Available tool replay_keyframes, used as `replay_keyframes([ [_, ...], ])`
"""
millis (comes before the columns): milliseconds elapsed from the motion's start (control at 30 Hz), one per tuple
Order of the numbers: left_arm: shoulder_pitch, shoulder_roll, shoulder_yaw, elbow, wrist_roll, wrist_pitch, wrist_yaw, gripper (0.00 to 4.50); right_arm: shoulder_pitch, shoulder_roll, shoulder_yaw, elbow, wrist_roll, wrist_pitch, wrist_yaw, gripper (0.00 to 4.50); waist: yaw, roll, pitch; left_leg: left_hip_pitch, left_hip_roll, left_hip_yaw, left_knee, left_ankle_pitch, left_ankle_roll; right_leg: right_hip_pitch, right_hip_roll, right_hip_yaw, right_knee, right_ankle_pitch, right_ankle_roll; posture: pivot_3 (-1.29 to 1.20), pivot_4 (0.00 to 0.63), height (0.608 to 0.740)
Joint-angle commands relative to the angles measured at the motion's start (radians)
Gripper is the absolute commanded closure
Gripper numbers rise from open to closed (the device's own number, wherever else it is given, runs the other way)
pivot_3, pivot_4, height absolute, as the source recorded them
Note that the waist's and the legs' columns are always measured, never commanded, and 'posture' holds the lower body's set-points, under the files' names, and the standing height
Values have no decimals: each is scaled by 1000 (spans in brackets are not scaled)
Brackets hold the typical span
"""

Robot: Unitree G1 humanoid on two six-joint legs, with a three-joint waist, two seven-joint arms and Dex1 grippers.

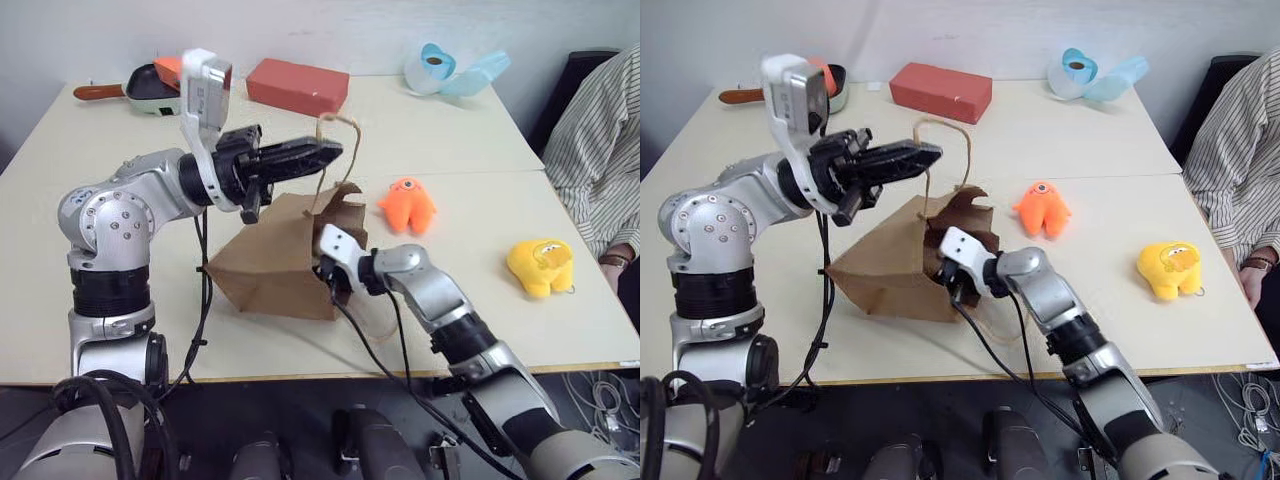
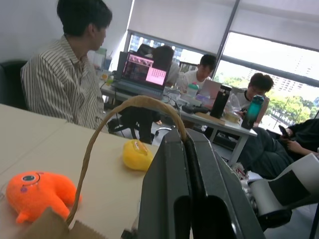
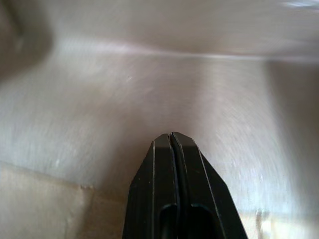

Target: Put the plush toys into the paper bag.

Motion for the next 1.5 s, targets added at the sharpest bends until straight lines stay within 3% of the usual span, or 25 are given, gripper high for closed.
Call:
replay_keyframes([
  [33, 6, 10, -15, -47, 11, -31, -26, 4500, 17, -36, -91, -218, 111, 120, 0, 4463, -2, 0, 0, -1, 0, 0, 0, 0, 0, -1, 0, 0, 0, 0, 0, 0, 150, 740],
  [233, 39, 35, -48, -59, 30, -43, -70, 4500, 151, -185, -291, -525, 321, 396, -18, 4463, 3, 0, 0, -1, 0, 0, -1, 0, 0, -2, 0, 0, 0, 0, 0, 0, 150, 740],
  [333, 50, 46, -57, -61, 38, -45, -91, 4500, 202, -235, -396, -592, 429, 492, -25, 3918, 2, 0, 0, -1, 0, 0, -1, 0, 0, -2, 0, 0, 0, 0, 0, 0, 150, 740],
  [400, 53, 54, -62, -60, 40, -47, -101, 4500, 201, -238, -502, -594, 527, 565, -43, 3267, 1, 0, 0, -1, 0, 0, -1, 0, 0, -2, 1, 1, 0, 0, 0, 0, 150, 740],
  [533, 59, 72, -76, -62, 49, -53, -124, 4500, 87, -269, -613, -389, 520, 567, -143, 1885, -1, 0, 0, 0, -1, 1, -1, 0, 0, -1, 1, 2, 0, 0, 0, 0, 150, 740],
  [700, 62, 91, -73, -58, 52, -50, -140, 4500, -99, -264, -521, 61, 317, 325, -291, 185, -3, 0, 0, 0, -1, 2, -2, 0, 0, -2, 1, 3, 0, 0, 0, 0, 150, 740],
  [800, 59, 100, -68, -57, 53, -50, -142, 4500, -223, -220, -474, 365, 207, 152, -379, 88, -7, 1, 1, 0, -1, 3, -2, 1, 0, -3, 1, 3, 0, 0, 0, 0, 150, 740],
  [967, 53, 104, -60, -51, 60, -59, -133, 4500, -366, -147, -437, 733, 140, 7, -399, 88, -17, 2, 1, -7, -1, 4, -1, 1, 0, -11, 1, 5, 3, 0, 0, 0, 150, 740],
  [1100, 57, 108, -48, -54, 58, -58, -122, 4500, -410, -124, -450, 883, 123, -91, -408, 974, -28, 2, 1, -10, -1, 3, -1, 2, 1, -14, 1, 5, 3, 0, 0, 0, 150, 740],
  [1267, 64, 111, -35, -59, 53, -52, -111, 4500, -389, -140, -469, 832, 166, -78, -323, 2566, -29, 2, 1, -10, -2, 2, 0, 2, 1, -13, 0, 5, 4, 0, 0, 0, 150, 740],
  [1333, 66, 110, -33, -59, 50, -49, -106, 4500, -348, -161, -482, 718, 208, -23, -264, 3205, -28, 2, 1, -10, -2, 2, 0, 2, 1, -13, 0, 5, 4, 0, 0, 0, 150, 740],
  [1500, 63, 106, -30, -53, 39, -40, -100, 4500, -101, -319, -508, 111, 432, 278, -86, 4472, -8, 4, 2, -14, -2, -1, -1, 2, 1, -14, 0, 3, 5, 0, 0, 0, 150, 740],
])
